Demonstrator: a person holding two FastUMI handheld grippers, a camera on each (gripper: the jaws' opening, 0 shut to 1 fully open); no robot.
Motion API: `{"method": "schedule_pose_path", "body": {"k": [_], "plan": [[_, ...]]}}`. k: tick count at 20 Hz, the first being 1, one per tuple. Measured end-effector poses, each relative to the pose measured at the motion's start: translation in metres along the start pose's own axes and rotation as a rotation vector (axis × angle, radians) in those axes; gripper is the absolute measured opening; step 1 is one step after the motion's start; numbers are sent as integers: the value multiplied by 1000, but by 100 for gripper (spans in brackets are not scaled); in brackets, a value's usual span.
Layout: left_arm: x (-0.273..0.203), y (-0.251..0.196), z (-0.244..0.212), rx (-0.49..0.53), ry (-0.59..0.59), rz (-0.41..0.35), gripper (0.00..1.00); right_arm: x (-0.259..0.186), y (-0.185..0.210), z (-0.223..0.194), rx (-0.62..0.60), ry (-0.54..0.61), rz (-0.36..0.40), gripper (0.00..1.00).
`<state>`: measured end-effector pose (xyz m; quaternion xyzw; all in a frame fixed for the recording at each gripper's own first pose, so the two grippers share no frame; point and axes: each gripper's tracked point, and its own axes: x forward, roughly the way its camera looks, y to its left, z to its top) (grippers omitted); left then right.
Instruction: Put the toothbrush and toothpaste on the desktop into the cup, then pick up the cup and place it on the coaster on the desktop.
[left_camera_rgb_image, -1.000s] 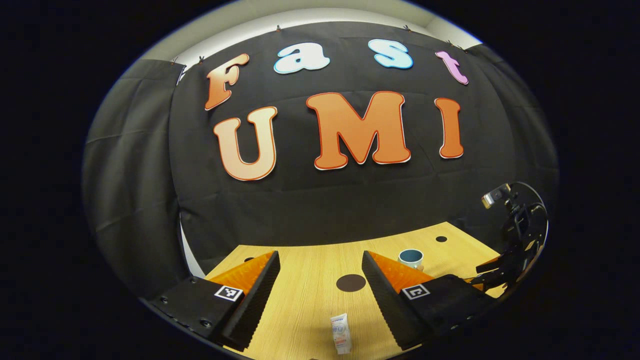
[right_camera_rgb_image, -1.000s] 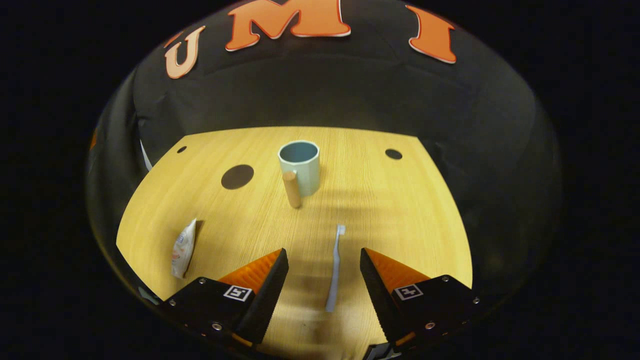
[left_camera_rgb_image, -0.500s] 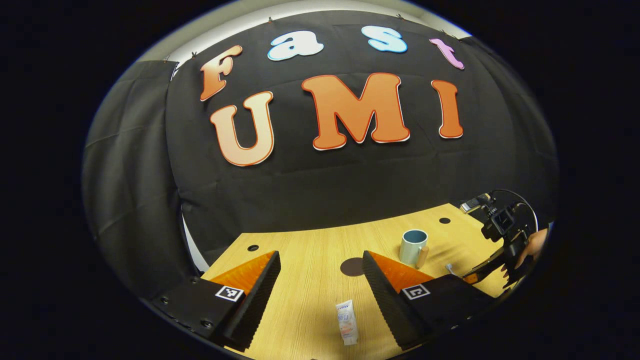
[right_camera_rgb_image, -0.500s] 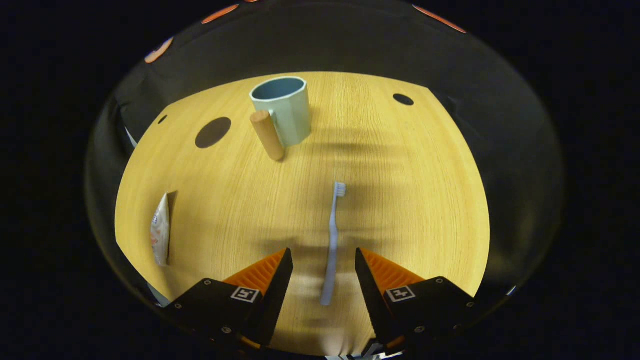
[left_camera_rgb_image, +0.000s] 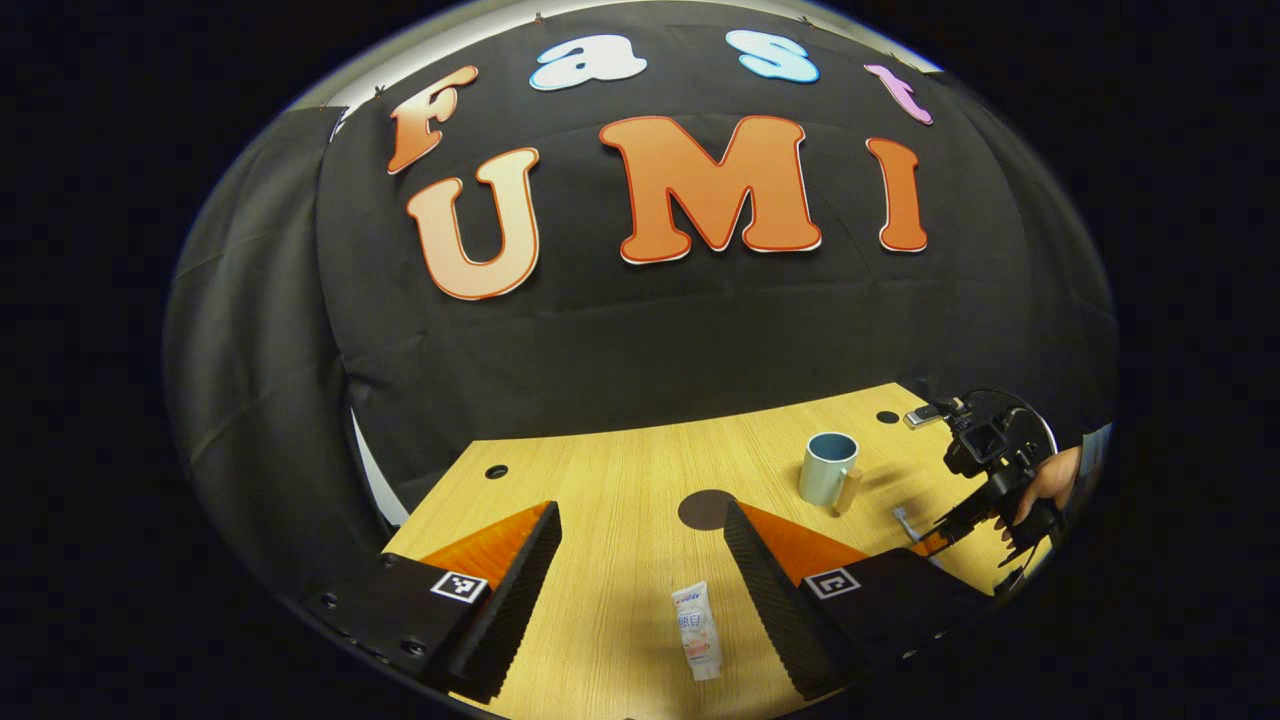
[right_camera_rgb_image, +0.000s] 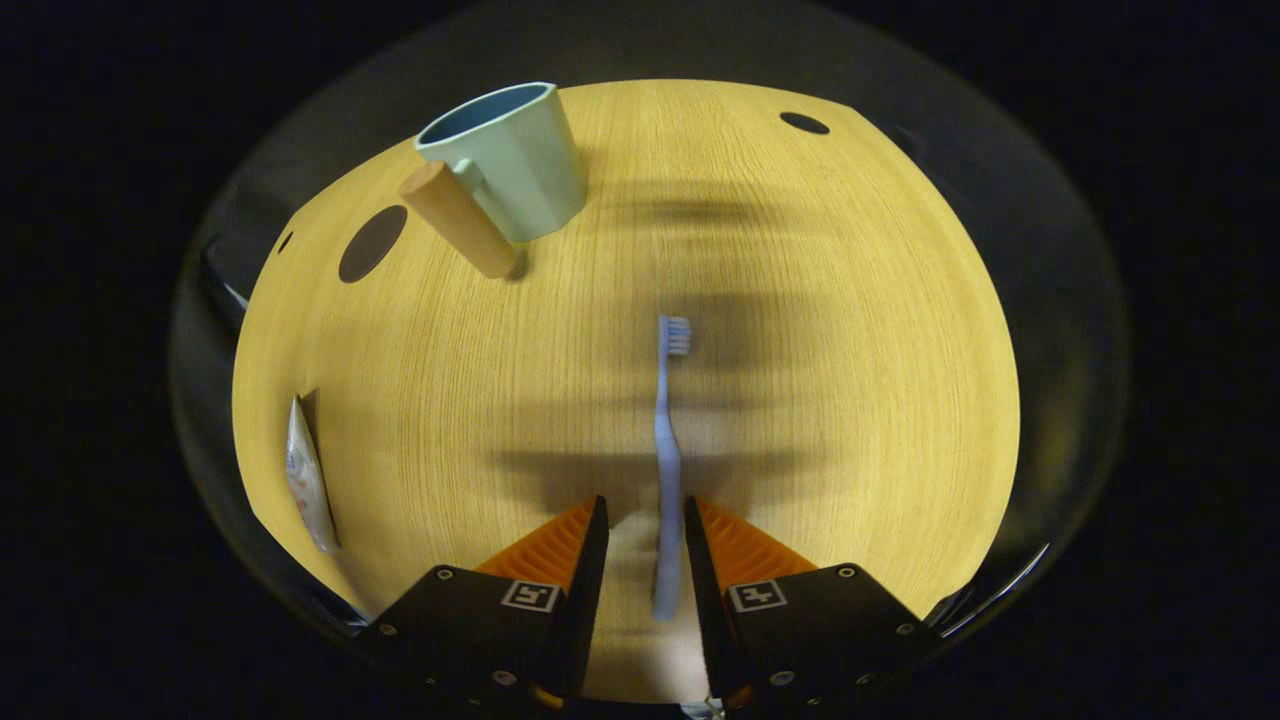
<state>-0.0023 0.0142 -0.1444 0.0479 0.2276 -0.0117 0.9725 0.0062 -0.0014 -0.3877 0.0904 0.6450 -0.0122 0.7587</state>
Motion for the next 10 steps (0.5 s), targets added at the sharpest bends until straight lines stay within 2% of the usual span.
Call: {"method": "schedule_pose_path", "body": {"k": [1,3,4,6,10], "plan": [[4,-1,-2,-3,15,-11,99,2,-1,3,14,-5,-2,41],[10,-2,-7,-23,43,-31,99,1,-6,6,25,13,-29,37],[14,-3,-10,-39,61,-48,99,2,-9,6,24,13,-43,25],[22,-4,-22,-62,115,-79,99,2,-9,8,25,9,-50,10],[37,-8,-66,-130,304,-156,99,-3,-6,11,90,-25,-46,6]]}}
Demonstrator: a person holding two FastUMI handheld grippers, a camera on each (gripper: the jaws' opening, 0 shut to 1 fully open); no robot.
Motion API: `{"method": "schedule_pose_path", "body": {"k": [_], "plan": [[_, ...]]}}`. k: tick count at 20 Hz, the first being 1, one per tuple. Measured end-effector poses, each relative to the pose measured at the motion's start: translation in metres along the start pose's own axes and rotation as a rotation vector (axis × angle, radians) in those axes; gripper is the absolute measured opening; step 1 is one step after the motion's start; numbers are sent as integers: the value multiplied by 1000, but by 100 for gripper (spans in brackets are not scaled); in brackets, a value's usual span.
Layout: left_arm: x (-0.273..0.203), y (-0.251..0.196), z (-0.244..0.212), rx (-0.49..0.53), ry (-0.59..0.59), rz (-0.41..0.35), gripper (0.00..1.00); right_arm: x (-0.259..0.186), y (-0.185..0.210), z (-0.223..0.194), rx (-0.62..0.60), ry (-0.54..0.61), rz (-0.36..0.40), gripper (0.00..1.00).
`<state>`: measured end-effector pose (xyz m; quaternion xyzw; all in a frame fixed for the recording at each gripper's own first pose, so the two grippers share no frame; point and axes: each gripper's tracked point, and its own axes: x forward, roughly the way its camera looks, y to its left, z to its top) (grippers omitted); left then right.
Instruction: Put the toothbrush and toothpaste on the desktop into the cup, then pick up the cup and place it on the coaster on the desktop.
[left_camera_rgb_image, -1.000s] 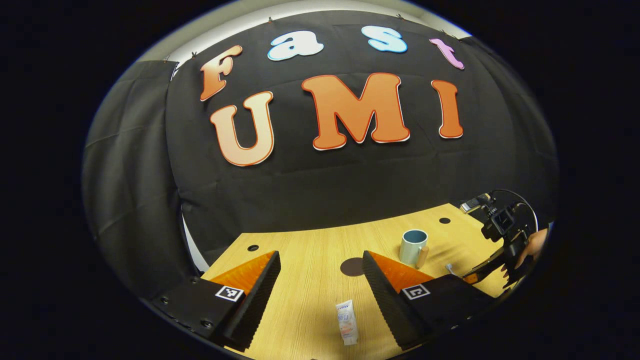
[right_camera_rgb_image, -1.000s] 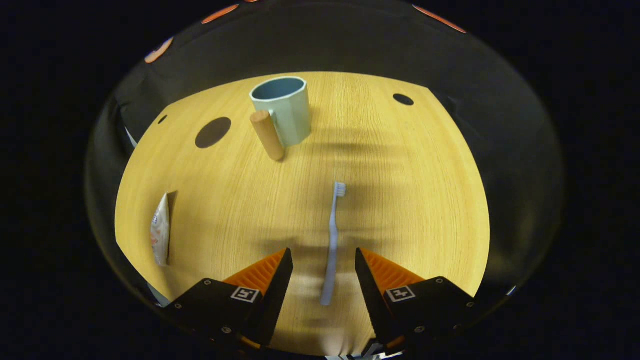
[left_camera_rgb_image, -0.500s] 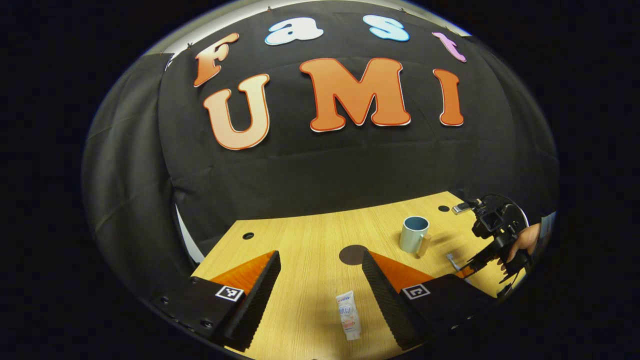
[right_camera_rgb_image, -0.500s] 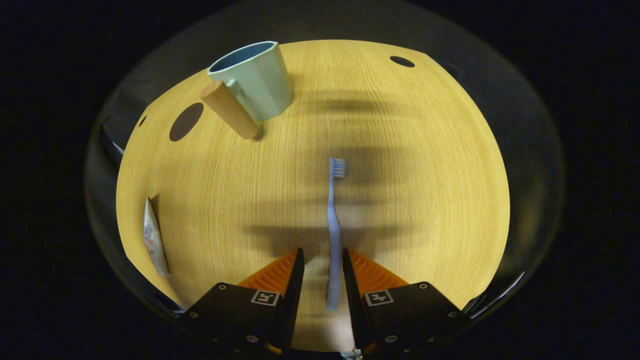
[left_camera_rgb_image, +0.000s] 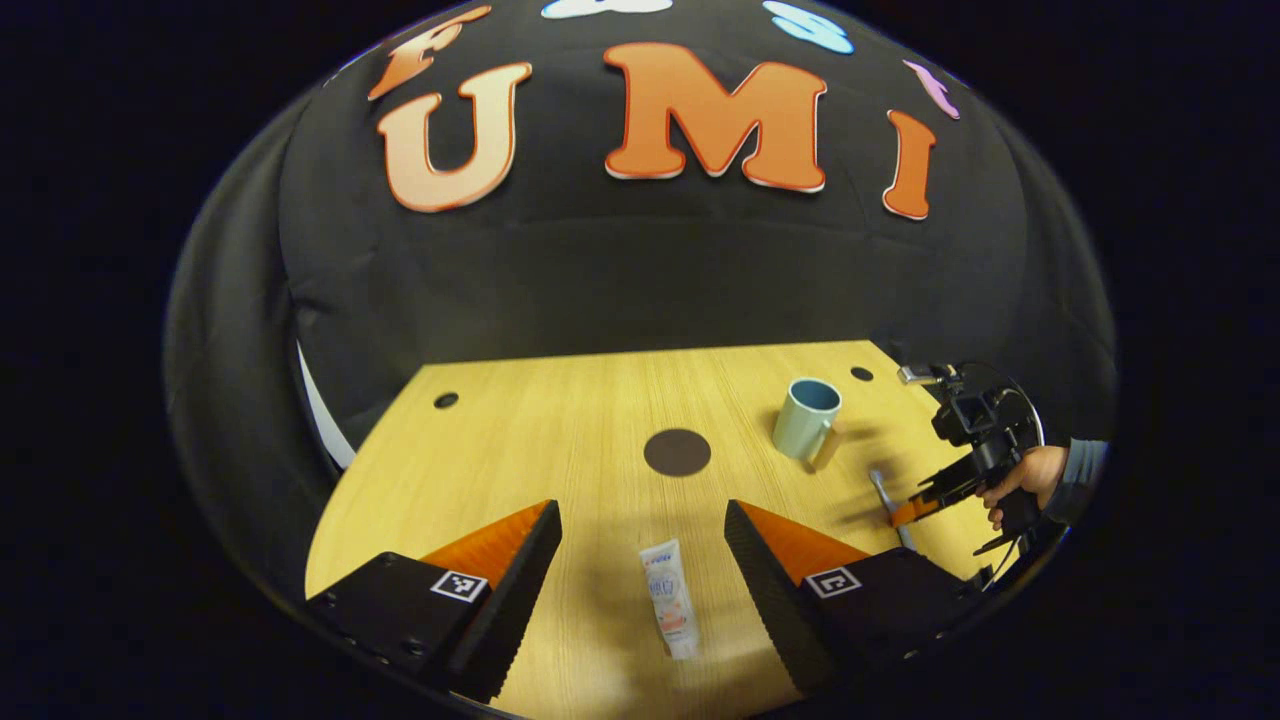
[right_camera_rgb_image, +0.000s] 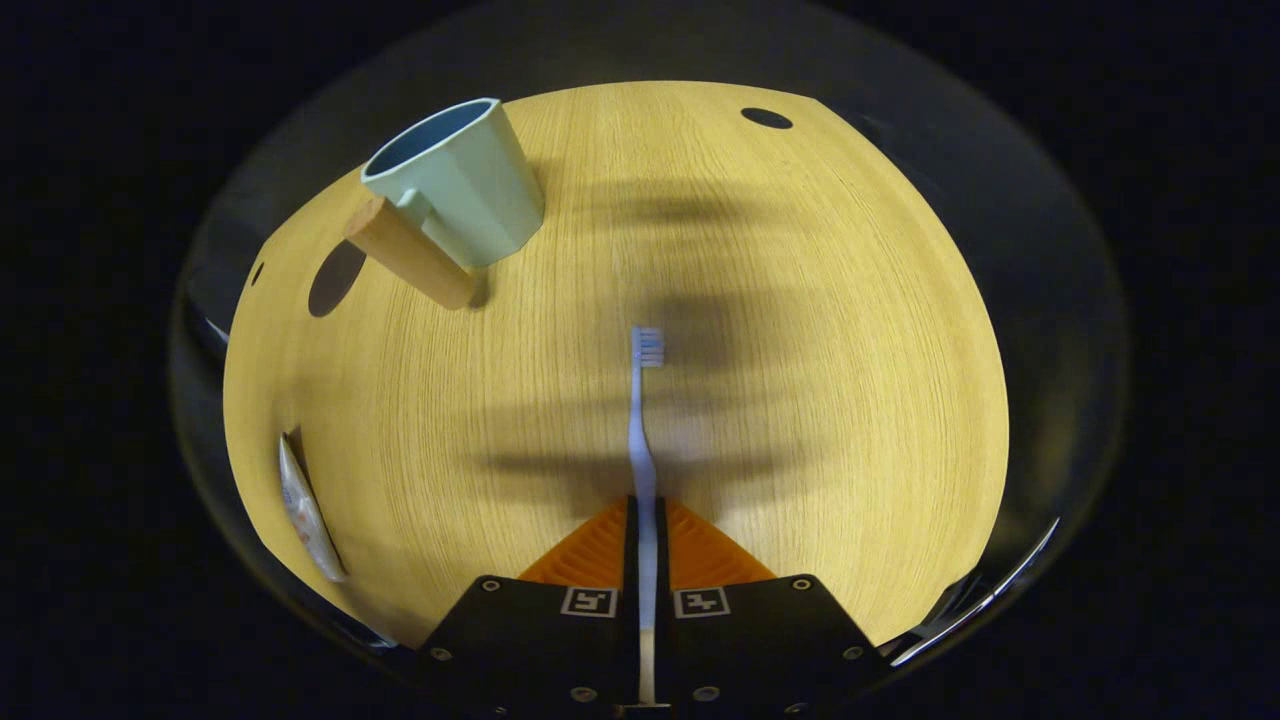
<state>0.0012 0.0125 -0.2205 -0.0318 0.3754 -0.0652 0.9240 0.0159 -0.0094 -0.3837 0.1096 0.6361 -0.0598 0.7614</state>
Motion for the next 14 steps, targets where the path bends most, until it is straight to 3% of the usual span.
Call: {"method": "schedule_pose_path", "body": {"k": [4,10,14], "plan": [[34,-1,-50,-128,223,-95,98,-26,10,3,31,-71,3,6],[68,-10,-104,-178,454,-208,97,-72,45,-1,155,-179,67,6],[91,-11,-136,-137,560,-233,96,-105,57,-1,188,-262,96,6]]}}
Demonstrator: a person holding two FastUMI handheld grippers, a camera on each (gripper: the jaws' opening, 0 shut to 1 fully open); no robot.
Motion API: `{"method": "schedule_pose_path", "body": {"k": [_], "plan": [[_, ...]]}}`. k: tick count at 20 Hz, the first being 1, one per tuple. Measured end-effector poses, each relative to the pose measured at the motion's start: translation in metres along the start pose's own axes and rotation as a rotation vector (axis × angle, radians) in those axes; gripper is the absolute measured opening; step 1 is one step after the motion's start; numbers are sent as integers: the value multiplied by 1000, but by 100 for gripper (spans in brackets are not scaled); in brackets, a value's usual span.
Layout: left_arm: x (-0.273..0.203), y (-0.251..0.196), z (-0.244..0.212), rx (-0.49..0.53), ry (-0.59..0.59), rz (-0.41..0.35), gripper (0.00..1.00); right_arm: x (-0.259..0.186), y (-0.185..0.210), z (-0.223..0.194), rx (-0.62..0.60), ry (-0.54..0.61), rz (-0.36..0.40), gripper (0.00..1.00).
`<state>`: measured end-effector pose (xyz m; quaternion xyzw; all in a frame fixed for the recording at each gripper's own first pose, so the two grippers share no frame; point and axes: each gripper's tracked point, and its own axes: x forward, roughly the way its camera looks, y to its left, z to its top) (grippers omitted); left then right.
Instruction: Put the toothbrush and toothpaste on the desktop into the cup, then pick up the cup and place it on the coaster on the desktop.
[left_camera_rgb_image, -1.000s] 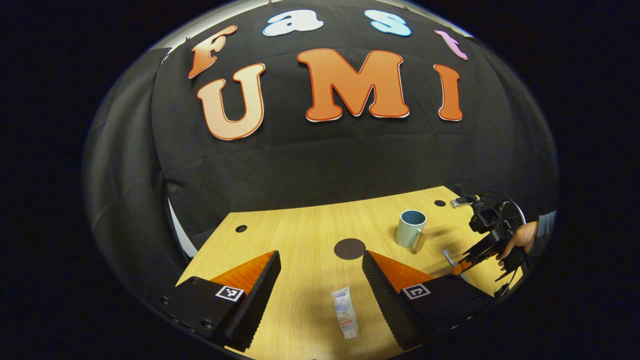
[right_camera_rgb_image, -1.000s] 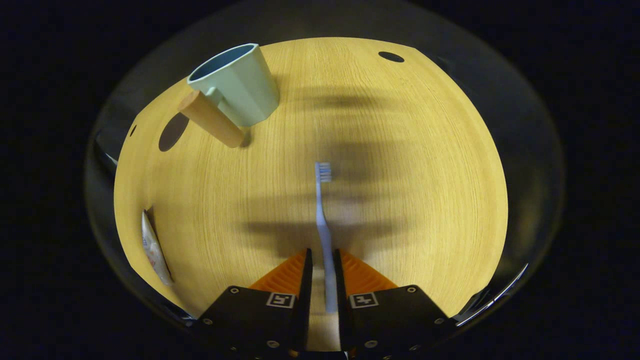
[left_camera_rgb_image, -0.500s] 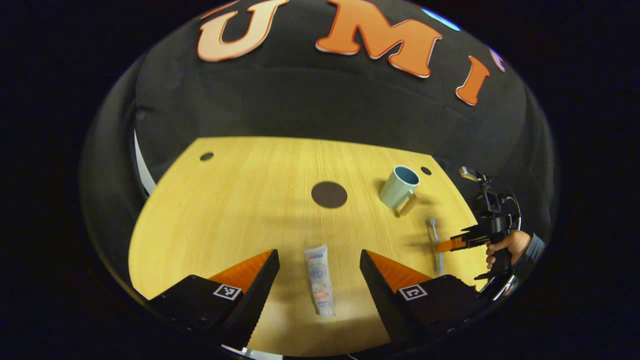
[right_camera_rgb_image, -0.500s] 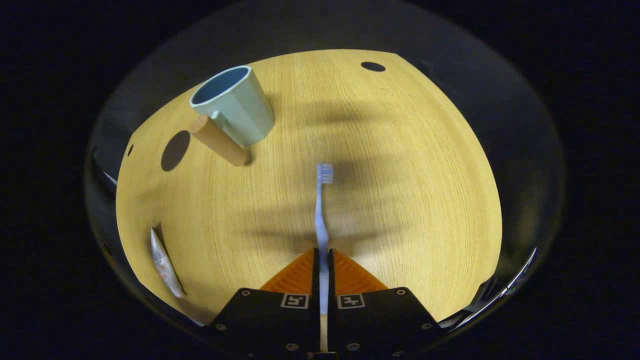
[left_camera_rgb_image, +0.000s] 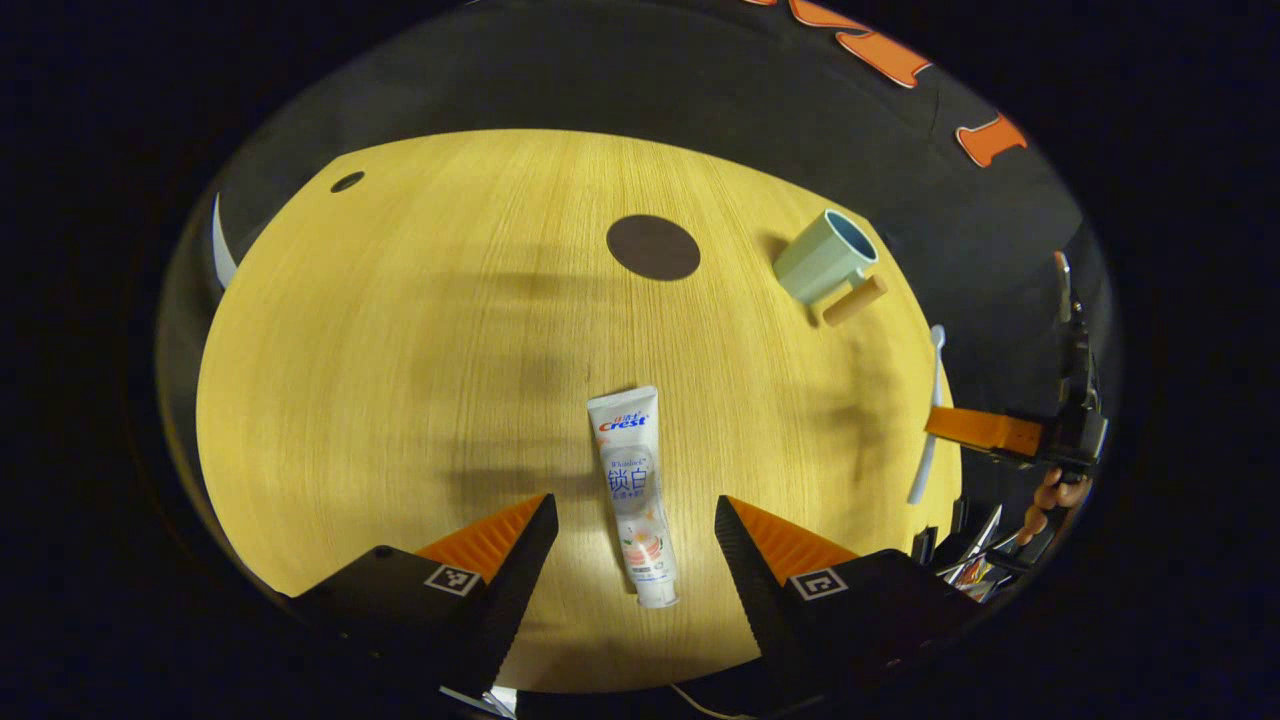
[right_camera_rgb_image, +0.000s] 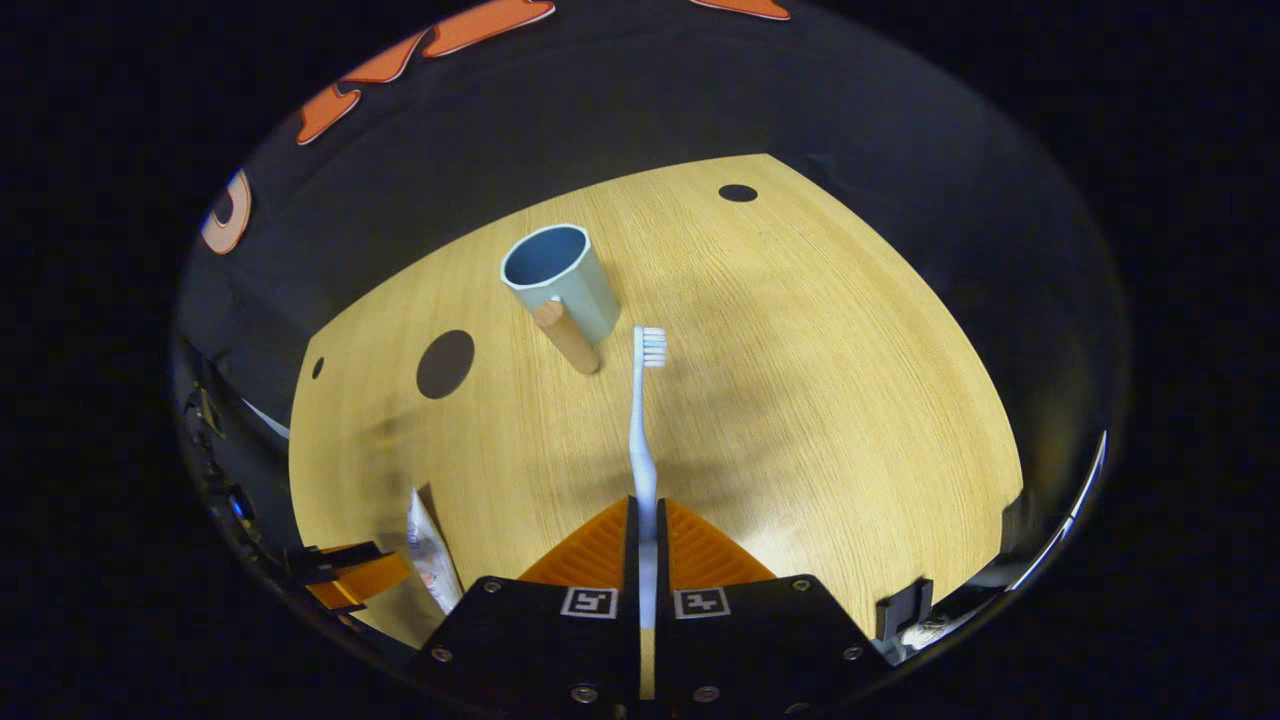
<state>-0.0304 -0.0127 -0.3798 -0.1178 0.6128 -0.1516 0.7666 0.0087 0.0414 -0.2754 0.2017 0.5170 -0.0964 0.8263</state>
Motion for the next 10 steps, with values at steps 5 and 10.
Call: {"method": "schedule_pose_path", "body": {"k": [5,10], "plan": [[26,-2,-15,-11,109,14,96,-29,10,13,9,-120,59,6],[40,-1,-9,17,151,65,84,-51,17,33,-40,-264,116,6]]}}
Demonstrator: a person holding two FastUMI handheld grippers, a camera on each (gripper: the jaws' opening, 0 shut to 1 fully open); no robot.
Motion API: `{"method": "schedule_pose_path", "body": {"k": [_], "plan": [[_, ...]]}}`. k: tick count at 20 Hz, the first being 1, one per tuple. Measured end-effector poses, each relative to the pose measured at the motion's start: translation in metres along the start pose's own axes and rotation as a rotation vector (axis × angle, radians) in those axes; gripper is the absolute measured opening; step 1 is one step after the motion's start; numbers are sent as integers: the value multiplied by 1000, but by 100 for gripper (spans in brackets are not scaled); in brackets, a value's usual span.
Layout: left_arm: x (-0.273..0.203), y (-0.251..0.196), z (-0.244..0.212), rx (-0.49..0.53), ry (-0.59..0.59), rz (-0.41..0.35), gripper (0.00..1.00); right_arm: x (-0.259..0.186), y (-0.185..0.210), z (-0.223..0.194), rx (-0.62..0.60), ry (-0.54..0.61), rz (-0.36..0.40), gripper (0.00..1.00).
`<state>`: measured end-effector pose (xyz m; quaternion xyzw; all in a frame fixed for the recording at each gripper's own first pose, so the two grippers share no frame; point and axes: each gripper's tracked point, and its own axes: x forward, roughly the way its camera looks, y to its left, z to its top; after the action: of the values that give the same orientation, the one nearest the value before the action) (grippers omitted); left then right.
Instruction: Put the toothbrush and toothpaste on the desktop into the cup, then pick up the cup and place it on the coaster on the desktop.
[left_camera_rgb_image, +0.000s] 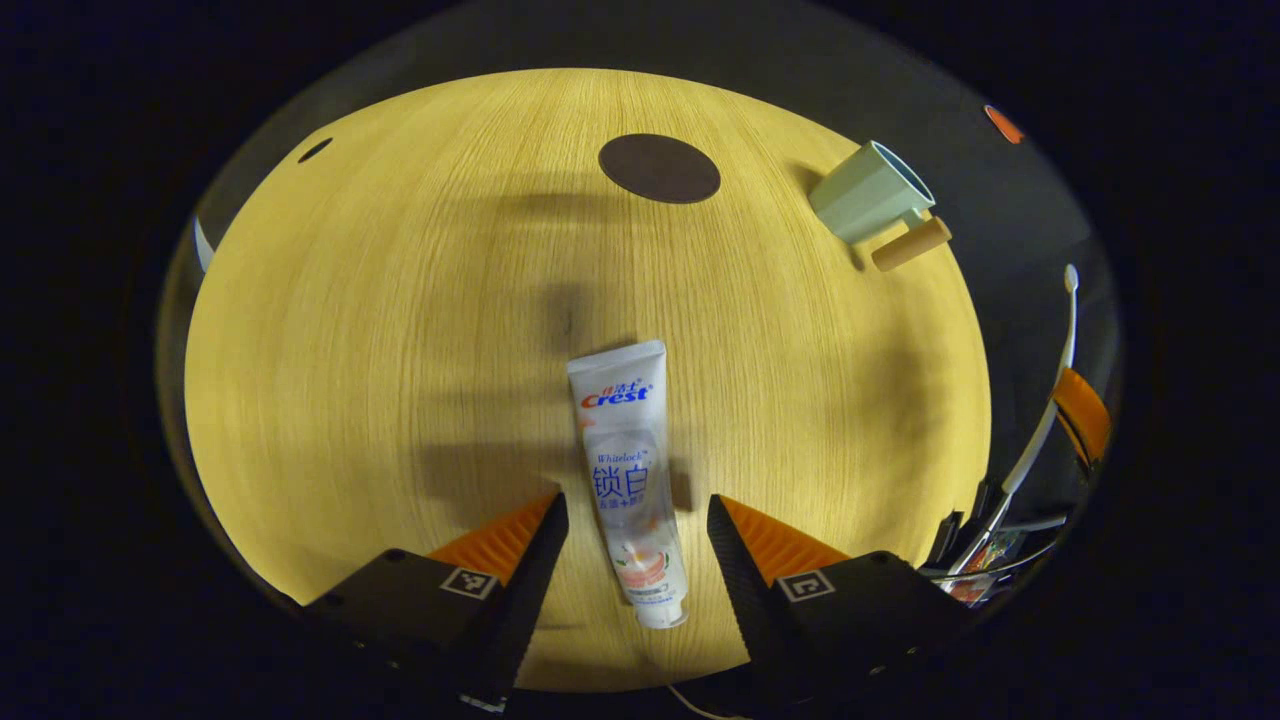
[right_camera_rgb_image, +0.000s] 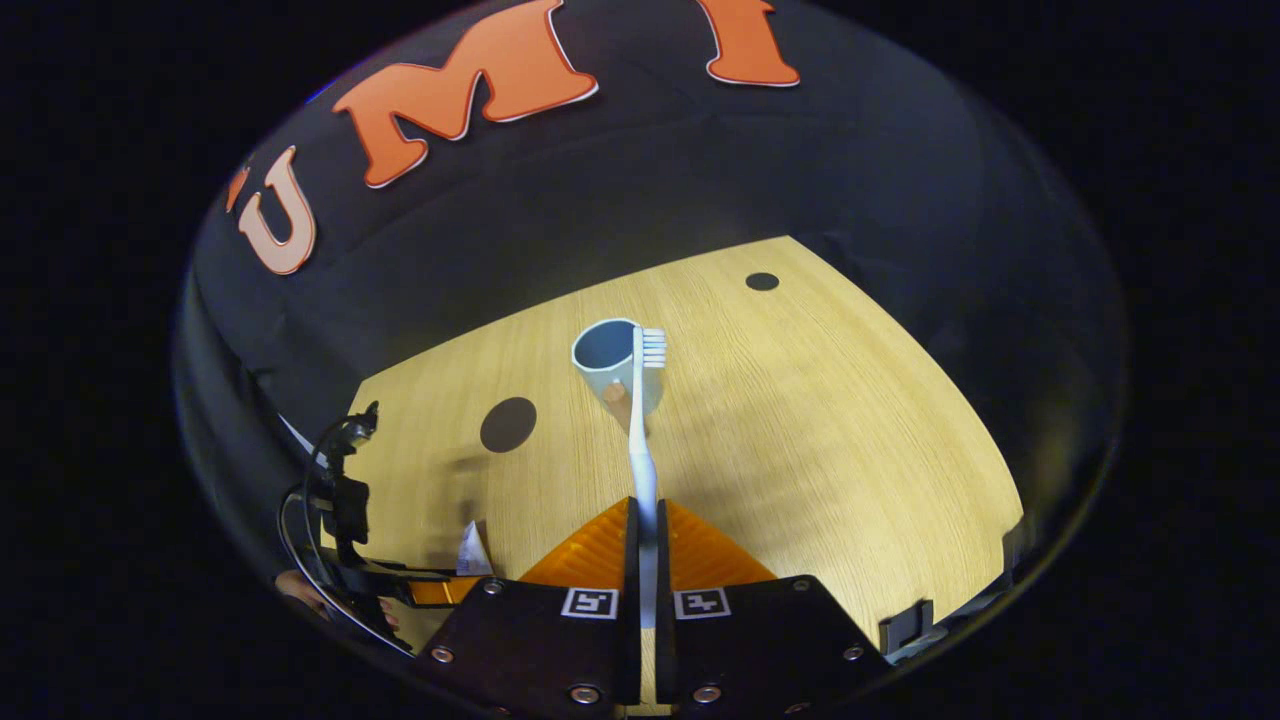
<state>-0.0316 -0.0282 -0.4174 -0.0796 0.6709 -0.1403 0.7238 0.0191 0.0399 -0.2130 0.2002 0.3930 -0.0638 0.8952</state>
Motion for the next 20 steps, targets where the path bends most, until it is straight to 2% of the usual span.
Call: {"method": "schedule_pose_path", "body": {"k": [2,5,6,7,11,14,15,20], "plan": [[1,-1,-5,7,27,20,76,-1,7,10,-16,-41,39,6],[3,-4,-9,22,63,32,43,3,17,27,-41,-93,90,6],[2,-3,-9,0,78,43,37,5,20,31,-42,-105,119,6],[5,-3,-6,-30,78,54,15,7,26,37,-44,-116,147,6],[5,-4,22,18,78,49,11,19,45,59,-101,-166,236,6],[-2,0,62,37,36,63,11,27,54,80,-158,-245,269,6],[-21,5,52,38,22,63,11,30,56,89,-169,-272,274,6],[-23,6,49,7,11,75,11,48,59,126,-174,-384,300,6]]}}
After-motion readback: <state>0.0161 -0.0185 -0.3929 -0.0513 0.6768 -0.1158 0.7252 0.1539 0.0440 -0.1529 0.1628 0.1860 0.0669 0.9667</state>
